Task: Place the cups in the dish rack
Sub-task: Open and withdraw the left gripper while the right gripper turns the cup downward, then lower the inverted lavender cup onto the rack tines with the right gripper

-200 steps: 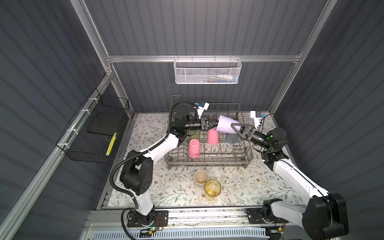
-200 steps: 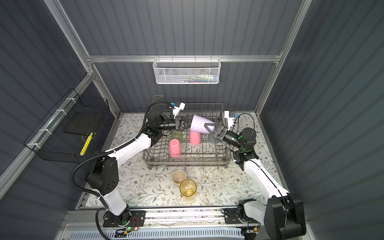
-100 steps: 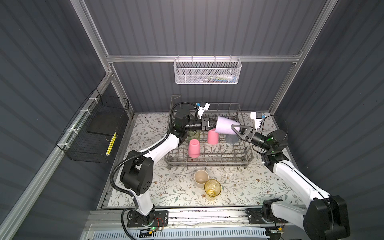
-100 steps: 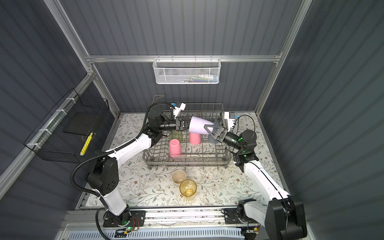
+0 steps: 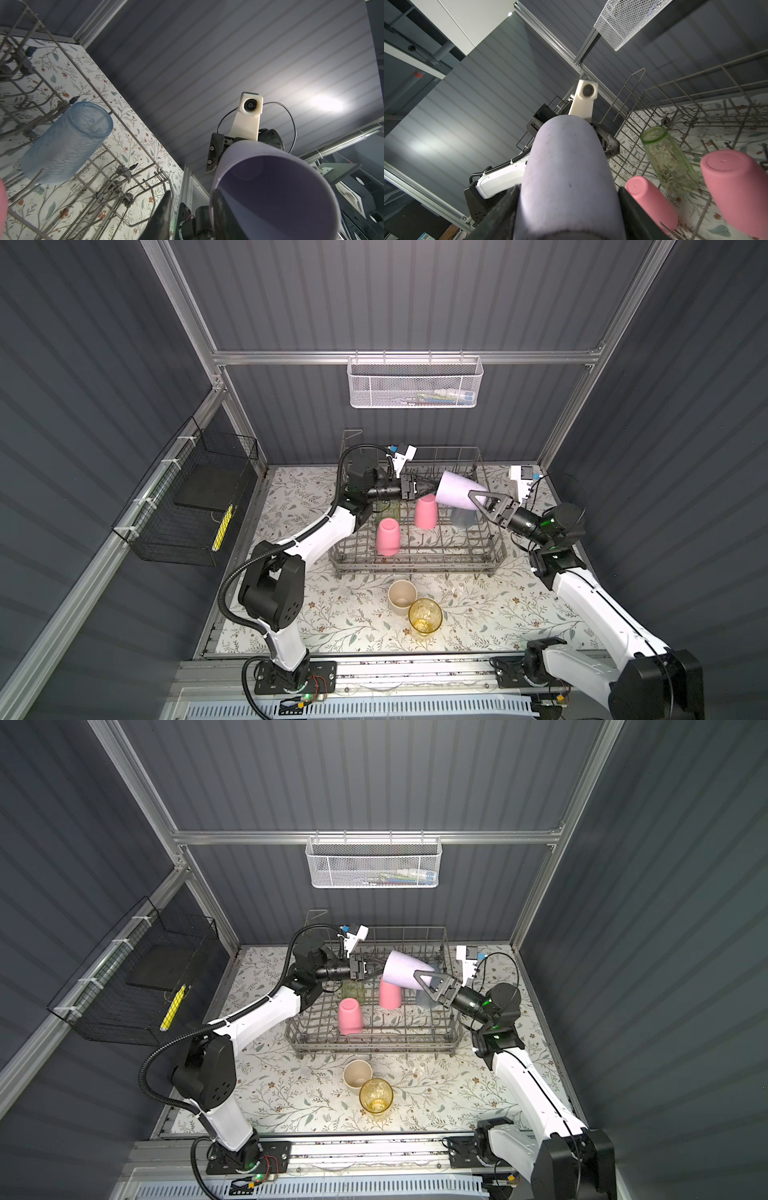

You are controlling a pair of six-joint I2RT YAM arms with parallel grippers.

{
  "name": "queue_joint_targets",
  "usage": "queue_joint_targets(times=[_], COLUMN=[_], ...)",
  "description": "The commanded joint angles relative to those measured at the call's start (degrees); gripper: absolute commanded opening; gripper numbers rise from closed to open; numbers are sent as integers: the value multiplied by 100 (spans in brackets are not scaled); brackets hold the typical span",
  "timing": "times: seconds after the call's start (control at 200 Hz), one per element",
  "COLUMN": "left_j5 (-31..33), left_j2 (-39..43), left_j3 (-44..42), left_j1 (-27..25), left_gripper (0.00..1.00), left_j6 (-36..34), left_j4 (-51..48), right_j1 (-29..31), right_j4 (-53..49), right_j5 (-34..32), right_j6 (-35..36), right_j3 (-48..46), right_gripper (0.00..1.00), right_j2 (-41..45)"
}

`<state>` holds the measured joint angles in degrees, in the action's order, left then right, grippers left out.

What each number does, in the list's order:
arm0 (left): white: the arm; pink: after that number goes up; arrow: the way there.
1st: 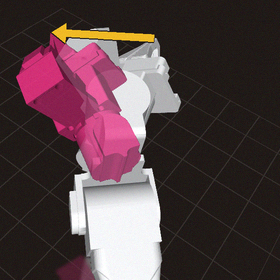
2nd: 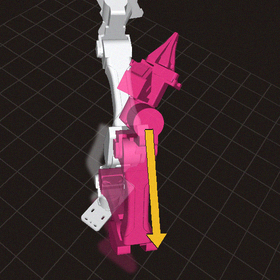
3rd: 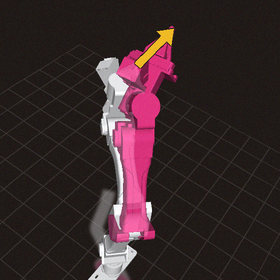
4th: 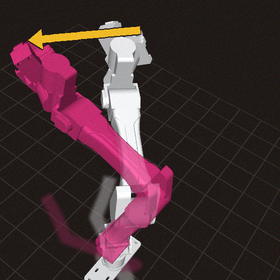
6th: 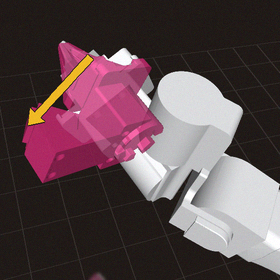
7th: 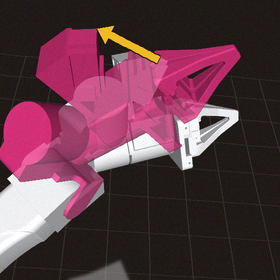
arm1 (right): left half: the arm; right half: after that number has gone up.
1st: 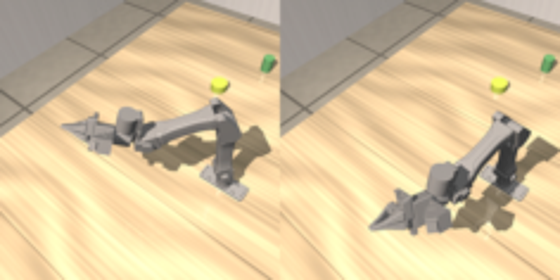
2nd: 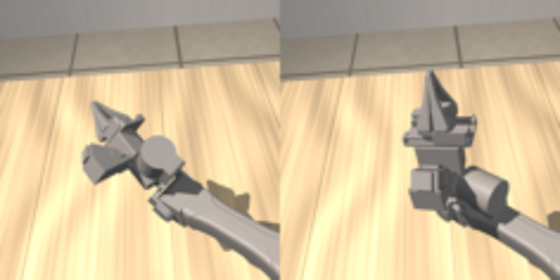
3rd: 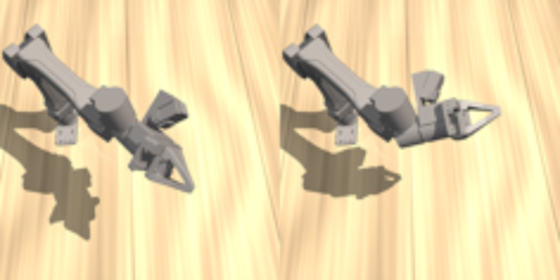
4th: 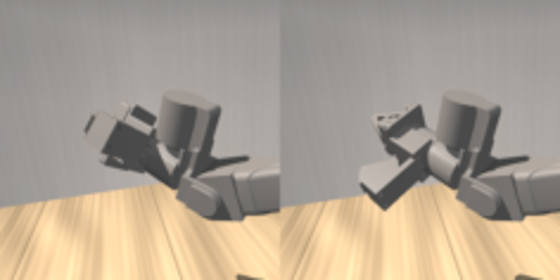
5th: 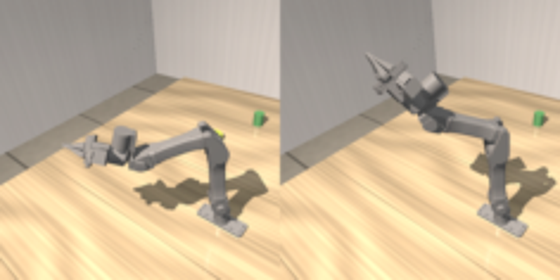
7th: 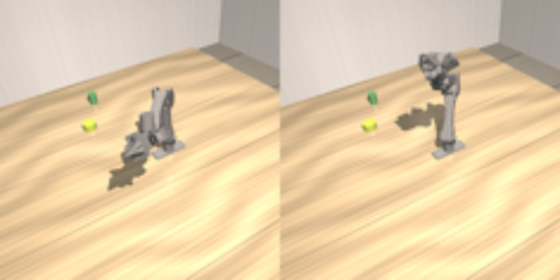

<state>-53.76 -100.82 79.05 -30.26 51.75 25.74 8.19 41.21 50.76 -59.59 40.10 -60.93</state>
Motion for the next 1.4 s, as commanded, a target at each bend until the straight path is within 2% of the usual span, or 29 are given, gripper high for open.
queue_joint_targets(times=[0.0,0.195,0.295,0.38,0.485,0.62,0.77,0.961,1.396], left_j5=[243,722,854,971,1076,1130,1204,1251,1248], left_j2=[322,726,921,1081,1263,1444,1597,1762,1895], left_j3=[96,15,5,23,-24,-93,-131,-264,-615], left_j1=[89,337,441,462,469,464,475,473,477], left_gripper=[34,33,33,33,33,33,33,33,33], left_j6=[-471,-833,-1063,-1323,-1519,-1630,-1790,-1920,-2002], left_j4=[-488,-968,-1291,-1630,-1855,-2003,-2252,-2400,-2429], right_j1=[-49,-215,-305,-325,-325,-326,-313,-208,342], right_j4=[0,-691,-2002,-3680,-5296,-6921,-8410,-8842,-8788], right_j5=[83,149,56,-302,-818,-1570,-2665,-3449,-4158], right_j6=[179,519,1188,2188,3073,3801,4420,4678,4780], right_j3=[-28,4,261,728,1331,1965,2518,2532,2748], right_gripper=[35,34,34,33,32,32,33,32,31], right_j2=[214,524,787,979,1069,1010,573,210,-702])
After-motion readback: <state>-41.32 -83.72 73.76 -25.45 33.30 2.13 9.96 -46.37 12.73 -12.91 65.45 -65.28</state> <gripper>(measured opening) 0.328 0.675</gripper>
